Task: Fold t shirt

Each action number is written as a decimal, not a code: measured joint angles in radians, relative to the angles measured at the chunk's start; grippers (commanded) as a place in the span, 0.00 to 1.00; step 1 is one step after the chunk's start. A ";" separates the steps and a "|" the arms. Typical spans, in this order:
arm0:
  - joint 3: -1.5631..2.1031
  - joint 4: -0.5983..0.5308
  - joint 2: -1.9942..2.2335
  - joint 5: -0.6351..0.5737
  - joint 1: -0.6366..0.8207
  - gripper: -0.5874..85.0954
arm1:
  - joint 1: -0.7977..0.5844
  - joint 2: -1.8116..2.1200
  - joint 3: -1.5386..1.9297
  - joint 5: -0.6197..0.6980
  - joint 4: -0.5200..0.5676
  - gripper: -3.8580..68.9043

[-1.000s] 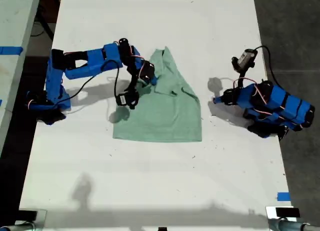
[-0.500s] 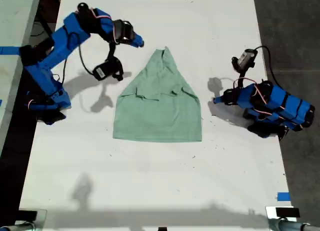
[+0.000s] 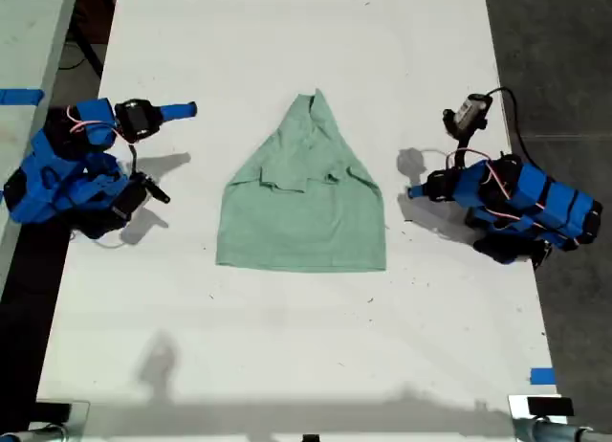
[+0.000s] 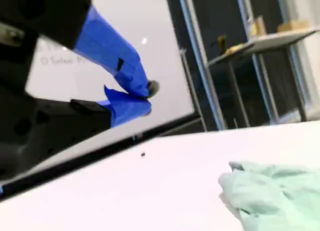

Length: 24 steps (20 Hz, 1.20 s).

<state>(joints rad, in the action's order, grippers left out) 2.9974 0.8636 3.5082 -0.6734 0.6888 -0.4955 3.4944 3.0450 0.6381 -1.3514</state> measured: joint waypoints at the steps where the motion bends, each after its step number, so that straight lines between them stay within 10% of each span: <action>1: 0.135 -0.049 0.037 -0.031 0.005 0.01 | 0.002 0.000 0.000 0.000 0.000 0.07; 24: 0.253 -0.043 0.083 0.067 0.100 0.01 | 0.032 0.000 0.000 -0.061 0.000 0.07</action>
<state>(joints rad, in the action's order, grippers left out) 3.2505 0.8207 3.5910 -0.6059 0.7885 -0.4633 3.4944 3.0450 0.5768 -1.3514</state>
